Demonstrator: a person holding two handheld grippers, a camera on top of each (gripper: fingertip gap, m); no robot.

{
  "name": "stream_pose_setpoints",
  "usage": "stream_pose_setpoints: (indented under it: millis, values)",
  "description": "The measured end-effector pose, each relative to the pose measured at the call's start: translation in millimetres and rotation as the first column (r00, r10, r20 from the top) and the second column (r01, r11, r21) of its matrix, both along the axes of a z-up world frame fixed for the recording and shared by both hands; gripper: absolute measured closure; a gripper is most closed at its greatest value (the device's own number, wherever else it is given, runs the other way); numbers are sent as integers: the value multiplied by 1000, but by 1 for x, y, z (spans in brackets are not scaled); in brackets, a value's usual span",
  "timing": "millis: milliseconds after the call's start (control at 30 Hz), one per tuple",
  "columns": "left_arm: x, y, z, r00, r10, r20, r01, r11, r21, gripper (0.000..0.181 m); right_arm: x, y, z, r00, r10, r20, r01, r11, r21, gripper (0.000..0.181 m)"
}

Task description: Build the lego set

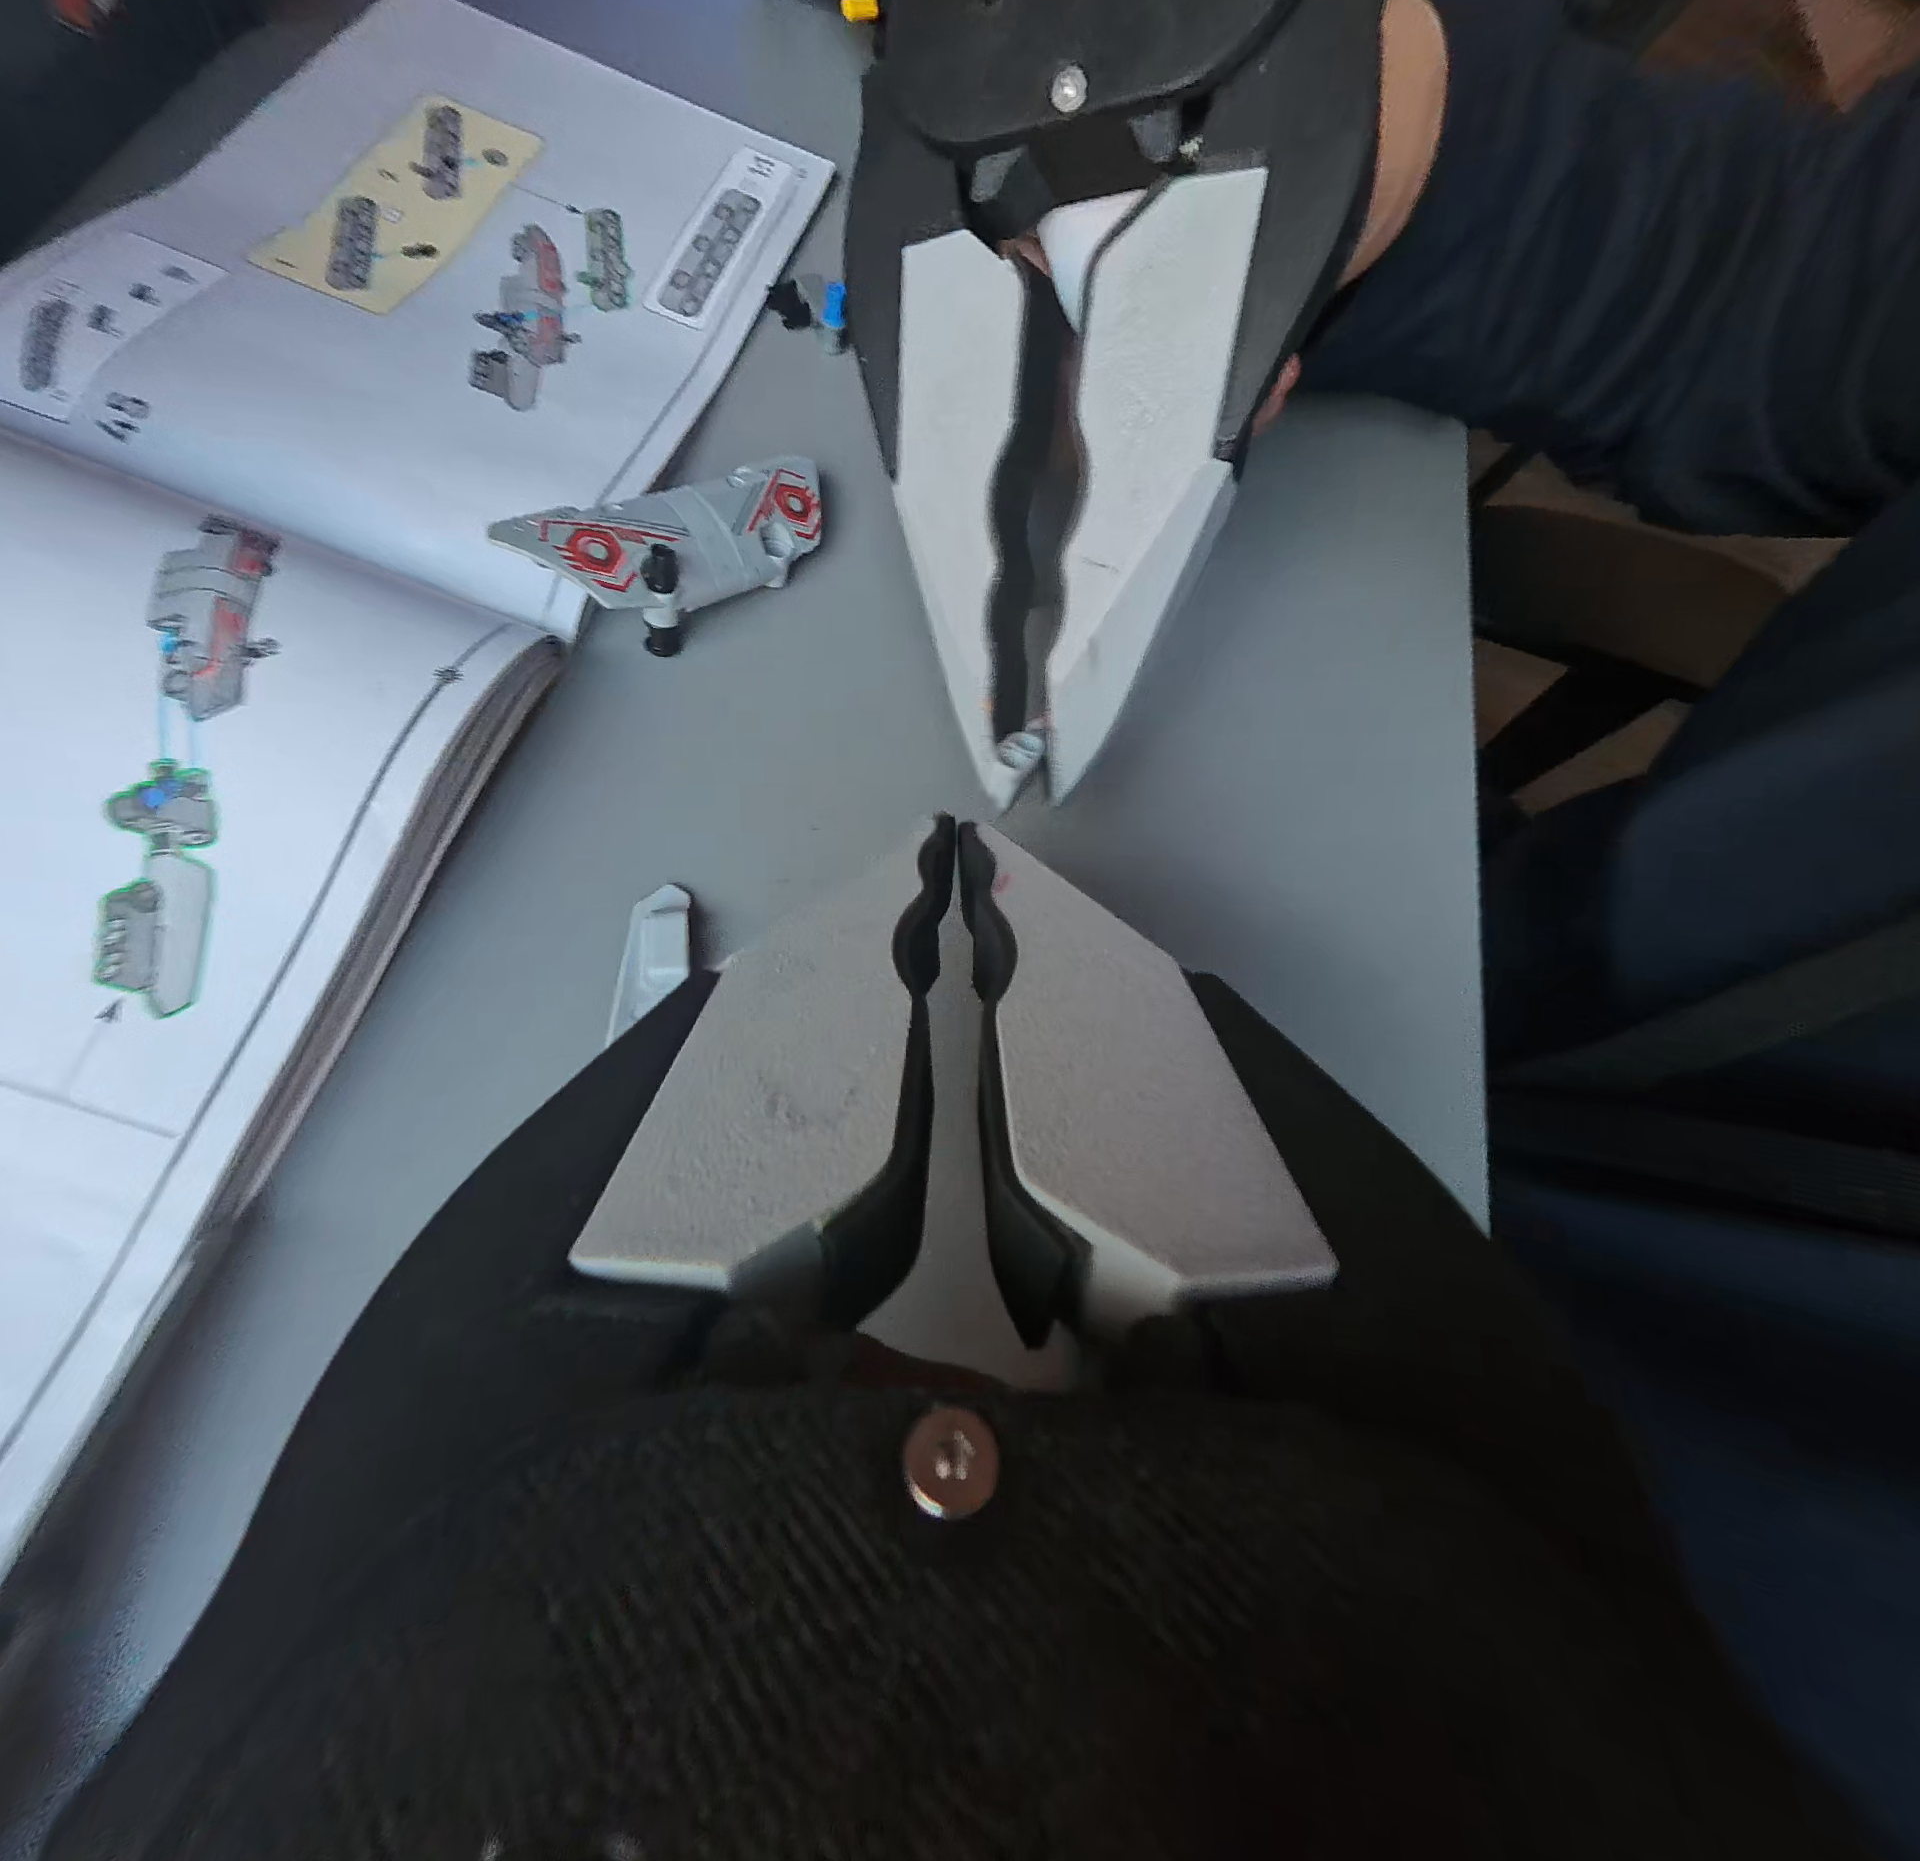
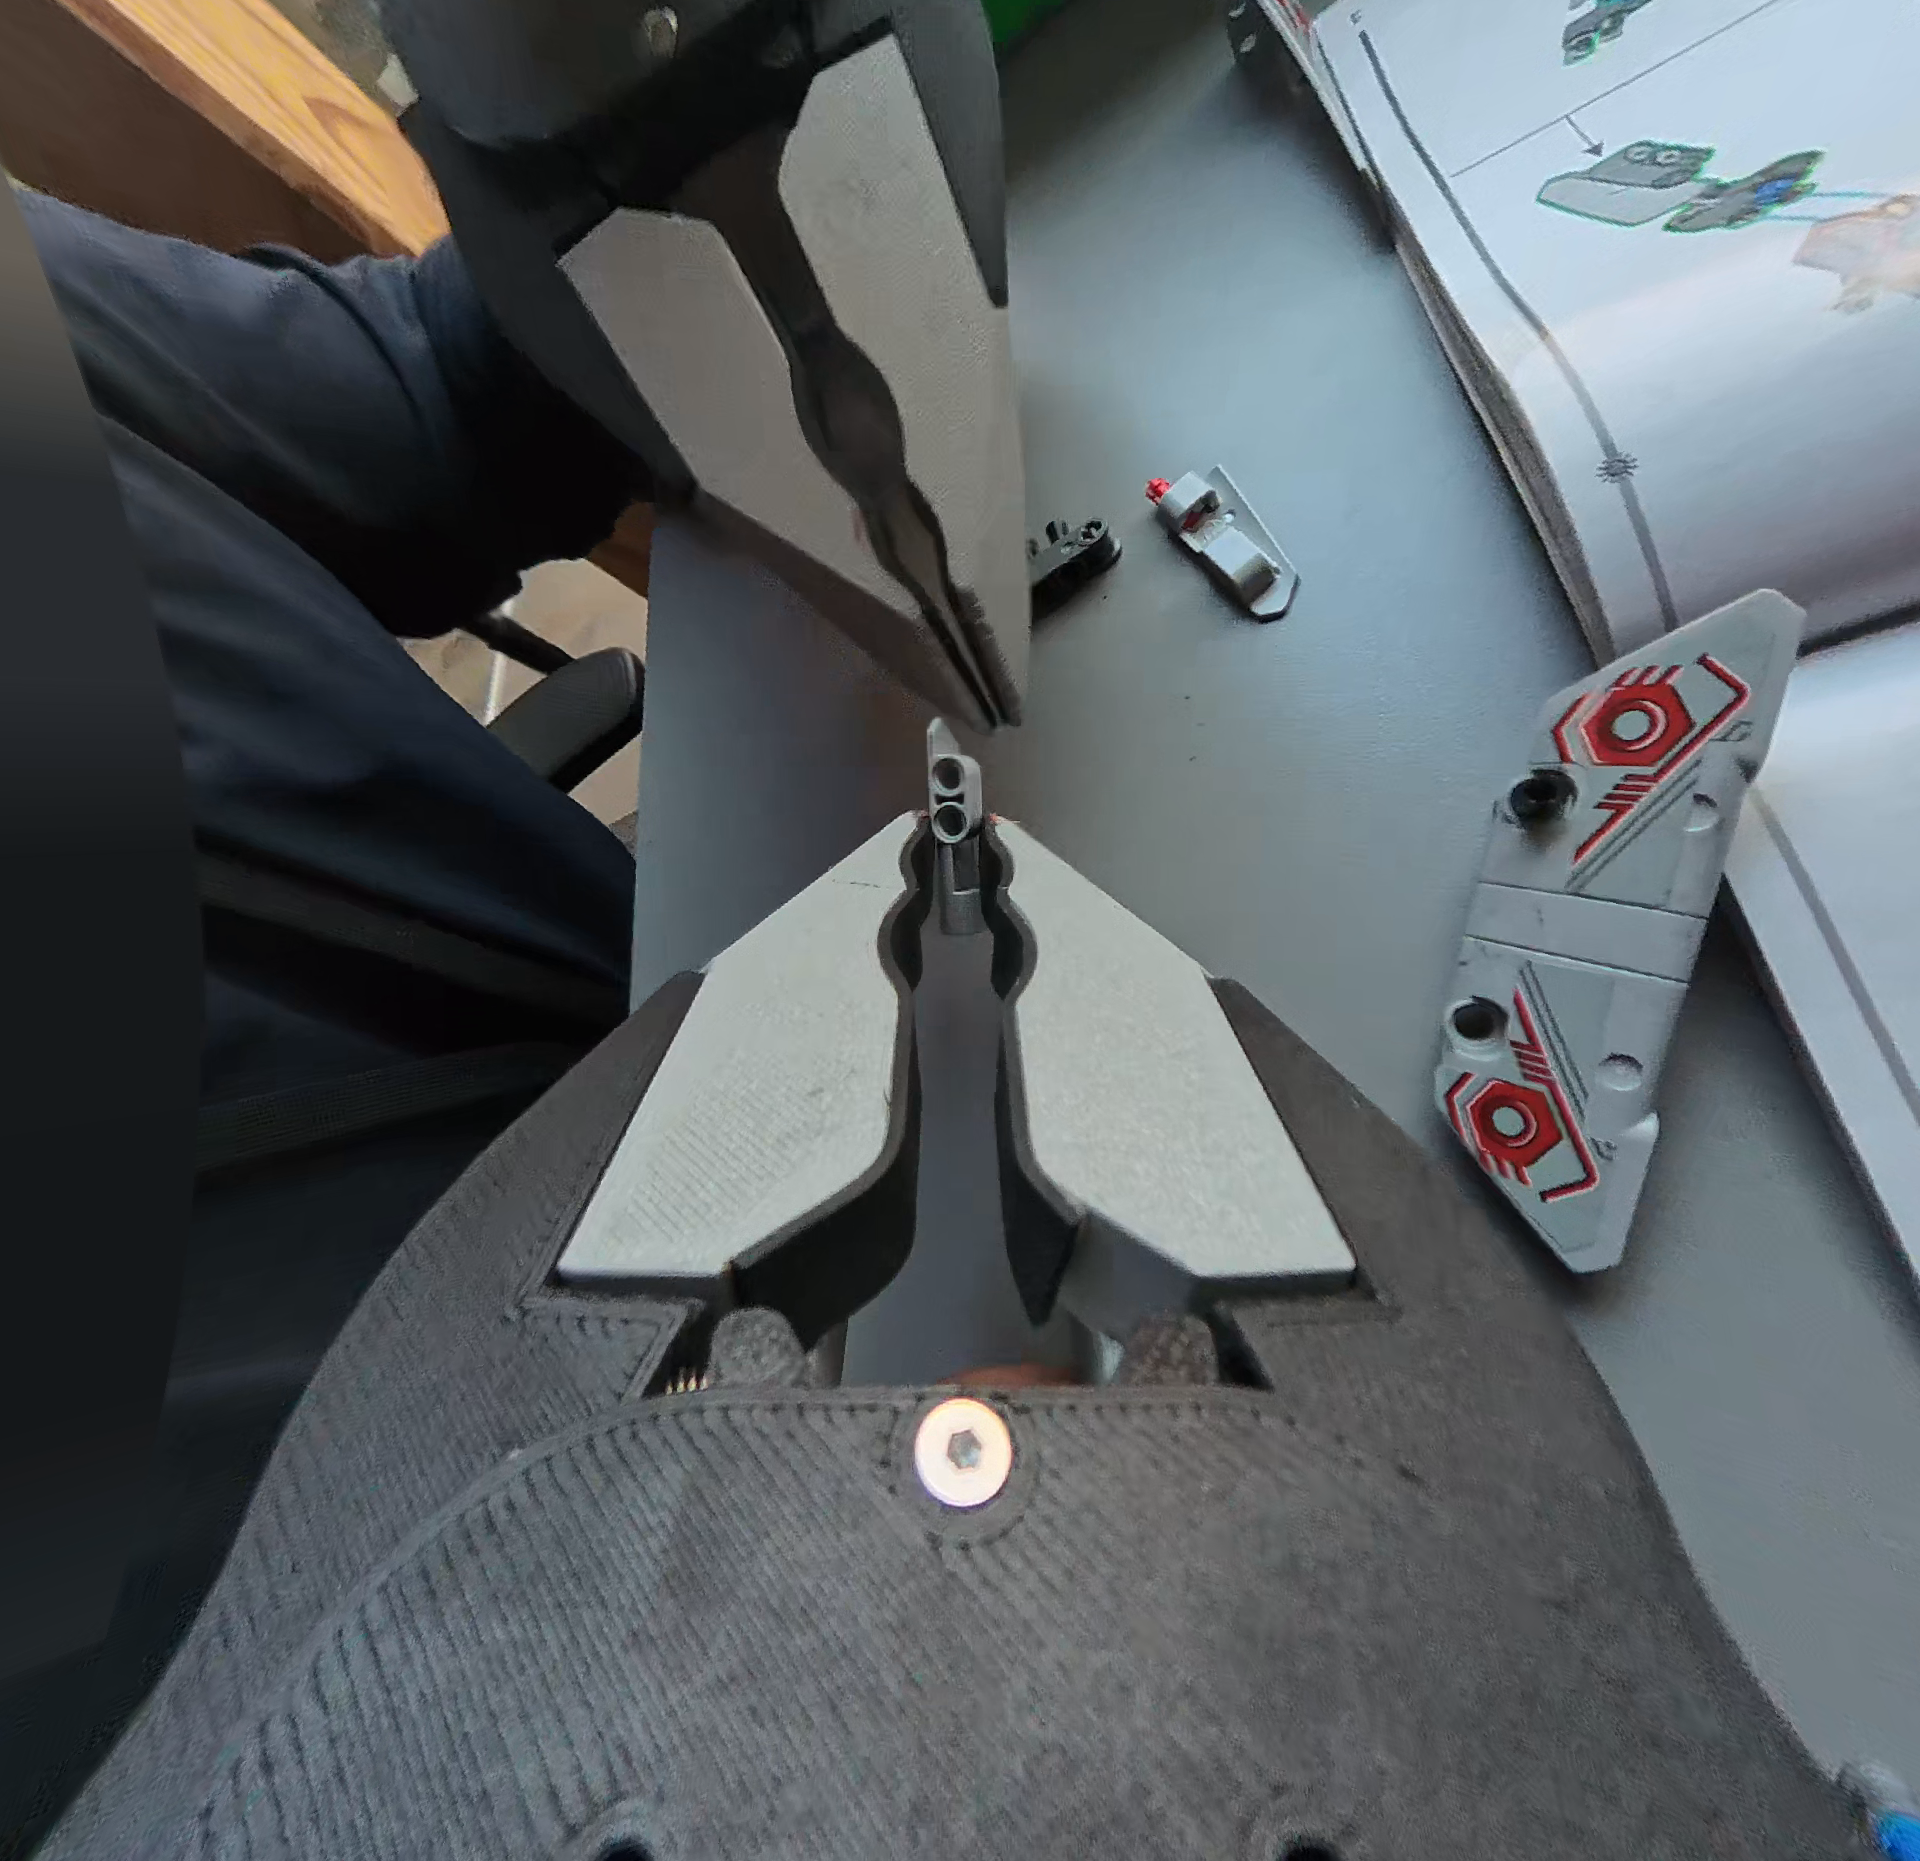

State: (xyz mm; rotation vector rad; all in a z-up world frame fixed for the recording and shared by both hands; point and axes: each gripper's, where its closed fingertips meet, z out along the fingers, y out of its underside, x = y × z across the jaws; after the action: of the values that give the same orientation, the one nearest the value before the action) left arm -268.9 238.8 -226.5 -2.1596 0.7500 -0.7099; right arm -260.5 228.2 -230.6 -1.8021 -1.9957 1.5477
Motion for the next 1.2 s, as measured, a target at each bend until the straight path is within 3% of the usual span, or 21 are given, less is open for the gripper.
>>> stream_pose_setpoints:
  millis: [300,533,833,1000,1200]
  values:
    - [4,-4,-7,999,-29,18,30,998,-59,164,4,-4,-17,998,41,49,-45,995,84,176]
    - [12,-11,-12,997,-78,12,78,994,-73,181,3,-5,-13,998,60,8,-61,989,133,176]
    - [5,-10,-11,999,-49,0,49,995,-82,181,2,-2,-16,999,44,12,-46,986,159,178]
    - [-2,-5,-17,1000,-5,-7,4,993,-116,166,1,2,-20,999,20,30,-24,987,157,177]
    - [0,-3,-17,1000,-6,-8,5,995,-100,165,1,-1,-18,999,29,28,-32,992,124,178]
